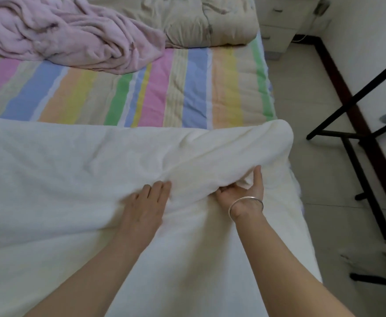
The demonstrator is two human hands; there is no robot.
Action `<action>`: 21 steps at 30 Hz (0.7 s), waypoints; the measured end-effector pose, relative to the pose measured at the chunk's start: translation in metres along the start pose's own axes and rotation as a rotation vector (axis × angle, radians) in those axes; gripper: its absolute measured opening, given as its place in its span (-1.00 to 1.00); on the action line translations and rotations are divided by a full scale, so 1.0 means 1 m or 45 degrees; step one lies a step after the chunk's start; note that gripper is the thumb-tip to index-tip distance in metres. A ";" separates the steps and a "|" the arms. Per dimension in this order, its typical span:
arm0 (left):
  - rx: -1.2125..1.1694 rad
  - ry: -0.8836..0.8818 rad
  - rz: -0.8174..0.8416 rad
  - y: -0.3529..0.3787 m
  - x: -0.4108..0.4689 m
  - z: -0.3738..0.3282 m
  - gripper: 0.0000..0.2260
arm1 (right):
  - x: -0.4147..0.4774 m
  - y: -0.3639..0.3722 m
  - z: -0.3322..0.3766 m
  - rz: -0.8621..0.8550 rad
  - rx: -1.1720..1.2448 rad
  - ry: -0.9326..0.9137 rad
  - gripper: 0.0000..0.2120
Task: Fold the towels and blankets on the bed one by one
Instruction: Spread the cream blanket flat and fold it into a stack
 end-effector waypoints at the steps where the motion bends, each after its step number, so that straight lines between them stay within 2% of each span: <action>1: 0.020 -0.001 0.005 0.000 0.003 -0.001 -0.19 | 0.005 0.000 0.010 -0.046 0.020 -0.049 -0.36; 4: 0.068 -0.032 0.032 0.001 0.007 -0.004 -0.21 | 0.013 0.003 0.033 -0.120 0.088 -0.110 -0.42; 8: 0.093 -0.081 0.103 0.001 0.011 -0.009 -0.24 | 0.009 -0.007 0.051 -0.195 -0.009 -0.264 -0.49; 13: 0.153 -0.030 0.088 -0.002 0.013 -0.013 -0.34 | -0.013 -0.035 0.088 -0.527 -0.508 -0.568 -0.57; 17: 0.066 0.092 -0.027 -0.014 0.009 -0.007 -0.44 | -0.043 -0.065 0.118 -0.615 -0.879 -0.749 -0.40; 21: -0.108 0.233 -0.001 -0.029 -0.017 0.005 -0.42 | -0.072 -0.091 0.141 -0.610 -1.228 -0.836 -0.50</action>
Point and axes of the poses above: each hand's wrist, its own x-axis towards the middle knuckle, its own y-axis out of the palm, z = x × y, the point moved 3 cm from there along x, towards the middle knuckle, and after that the axes turned 15 degrees about -y, right-handed, at the moved point
